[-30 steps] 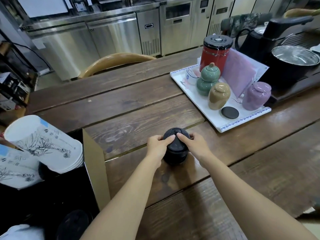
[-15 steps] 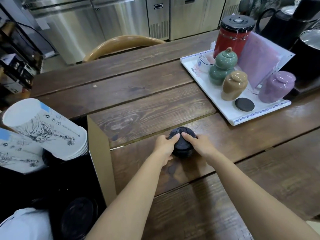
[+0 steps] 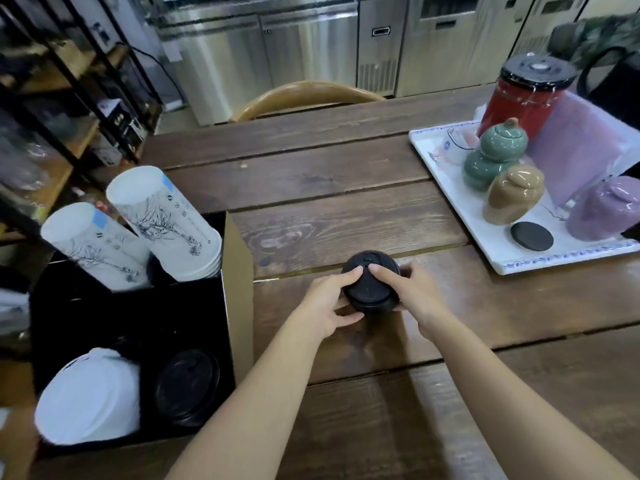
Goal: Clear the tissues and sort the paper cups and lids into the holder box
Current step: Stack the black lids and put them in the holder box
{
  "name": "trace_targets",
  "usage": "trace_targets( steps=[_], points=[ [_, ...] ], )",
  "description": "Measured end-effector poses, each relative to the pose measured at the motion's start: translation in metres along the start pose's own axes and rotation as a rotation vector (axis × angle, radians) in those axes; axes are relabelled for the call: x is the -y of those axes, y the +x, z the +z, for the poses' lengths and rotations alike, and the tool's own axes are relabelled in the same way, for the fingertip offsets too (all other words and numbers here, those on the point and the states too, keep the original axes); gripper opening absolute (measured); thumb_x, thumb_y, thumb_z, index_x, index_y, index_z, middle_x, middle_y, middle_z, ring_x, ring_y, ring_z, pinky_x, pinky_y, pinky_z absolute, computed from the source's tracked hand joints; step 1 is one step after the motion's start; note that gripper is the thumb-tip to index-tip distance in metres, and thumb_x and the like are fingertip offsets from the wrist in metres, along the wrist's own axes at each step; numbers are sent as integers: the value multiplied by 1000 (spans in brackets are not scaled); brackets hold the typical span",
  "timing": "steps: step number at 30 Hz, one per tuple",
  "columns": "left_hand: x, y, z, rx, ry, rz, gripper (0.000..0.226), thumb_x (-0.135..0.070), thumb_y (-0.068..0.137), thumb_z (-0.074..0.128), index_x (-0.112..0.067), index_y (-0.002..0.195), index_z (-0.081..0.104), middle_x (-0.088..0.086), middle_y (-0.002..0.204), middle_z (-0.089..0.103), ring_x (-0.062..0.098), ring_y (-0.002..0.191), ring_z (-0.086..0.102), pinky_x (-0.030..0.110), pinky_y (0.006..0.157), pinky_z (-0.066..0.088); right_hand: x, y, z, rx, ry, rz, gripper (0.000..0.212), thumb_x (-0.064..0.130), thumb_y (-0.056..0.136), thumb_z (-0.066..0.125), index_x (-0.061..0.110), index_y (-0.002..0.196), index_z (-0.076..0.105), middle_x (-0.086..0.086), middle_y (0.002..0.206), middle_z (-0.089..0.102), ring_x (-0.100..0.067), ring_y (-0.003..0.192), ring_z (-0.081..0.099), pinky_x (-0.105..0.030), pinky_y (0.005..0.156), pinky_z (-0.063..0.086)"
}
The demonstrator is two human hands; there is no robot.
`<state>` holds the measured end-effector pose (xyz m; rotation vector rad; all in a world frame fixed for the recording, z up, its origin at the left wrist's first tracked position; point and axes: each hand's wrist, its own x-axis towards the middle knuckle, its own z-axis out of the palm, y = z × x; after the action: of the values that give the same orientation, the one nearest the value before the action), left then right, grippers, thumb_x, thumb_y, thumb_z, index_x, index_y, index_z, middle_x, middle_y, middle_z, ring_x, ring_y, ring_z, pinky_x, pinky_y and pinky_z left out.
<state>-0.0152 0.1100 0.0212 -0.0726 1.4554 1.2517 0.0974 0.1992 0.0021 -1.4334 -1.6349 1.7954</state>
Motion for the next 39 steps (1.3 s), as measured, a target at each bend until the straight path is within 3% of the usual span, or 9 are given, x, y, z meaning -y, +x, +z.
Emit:
trace_targets(
  steps=[3, 8, 13, 19, 22, 25, 28, 34, 39],
  points=[
    [-10, -22, -14, -30, -25, 92, 35, -24, 77, 75, -12, 108, 63, 8, 115, 65, 21, 100, 62, 41, 76, 55, 22, -11, 10, 71, -26, -104, 55, 42, 72, 75, 6, 107, 52, -9, 110, 62, -20, 97, 61, -34, 75, 54],
    [-26, -71, -40, -61, -56, 291, 28, -24, 81, 71, -12, 106, 67, 5, 110, 68, 19, 104, 62, 38, 74, 56, 62, -40, 31, 173, -69, -293, 47, 46, 70, 74, 11, 94, 54, -3, 97, 64, -22, 95, 63, -47, 86, 54],
    [-31, -124, -79, -106, -68, 454, 14, -24, 82, 69, -17, 94, 70, 2, 100, 71, 16, 95, 66, 46, 87, 55, 88, -72, 69, 257, -89, -398, 50, 53, 67, 72, 13, 91, 56, -6, 98, 66, -25, 96, 65, -54, 87, 53],
    [-25, -172, -133, -265, -55, 522, 23, -31, 79, 71, -18, 98, 69, 1, 100, 73, 19, 97, 67, 38, 71, 58, 97, -112, 122, 337, -211, -398, 63, 67, 59, 68, 12, 89, 57, -7, 99, 69, -28, 92, 68, -50, 84, 56],
    [-15, -185, -160, -355, -57, 523, 32, -35, 78, 72, -14, 101, 69, 4, 103, 72, 21, 98, 67, 37, 69, 58, 93, -129, 148, 395, -232, -364, 62, 61, 68, 67, 5, 95, 61, -9, 97, 69, -21, 83, 68, -27, 63, 59],
    [-4, -193, -184, -401, -46, 521, 35, -36, 79, 71, -7, 100, 68, 6, 99, 72, 21, 94, 67, 34, 65, 57, 83, -145, 168, 416, -295, -359, 48, 51, 77, 65, 8, 97, 66, -2, 89, 69, -10, 73, 62, -9, 43, 44],
    [5, -192, -202, -417, -26, 522, 34, -35, 81, 70, -5, 96, 66, 5, 92, 70, 20, 89, 65, 34, 69, 56, 71, -150, 184, 408, -317, -266, 57, 55, 73, 67, 2, 95, 66, -9, 90, 70, -19, 81, 67, -24, 57, 56],
    [24, -169, -222, -425, 39, 502, 30, -38, 83, 67, -10, 93, 65, 6, 104, 69, 22, 98, 65, 32, 67, 56, 49, -156, 202, 344, -377, -179, 68, 54, 76, 66, -9, 104, 61, -18, 105, 69, -23, 89, 67, -26, 55, 57],
    [34, -155, -228, -418, 110, 462, 23, -37, 89, 59, -16, 80, 63, 1, 92, 67, 21, 96, 63, 41, 86, 55, 36, -157, 210, 281, -465, -143, 61, 56, 76, 64, -1, 98, 60, -15, 104, 67, -27, 91, 65, -36, 70, 61]
  ],
)
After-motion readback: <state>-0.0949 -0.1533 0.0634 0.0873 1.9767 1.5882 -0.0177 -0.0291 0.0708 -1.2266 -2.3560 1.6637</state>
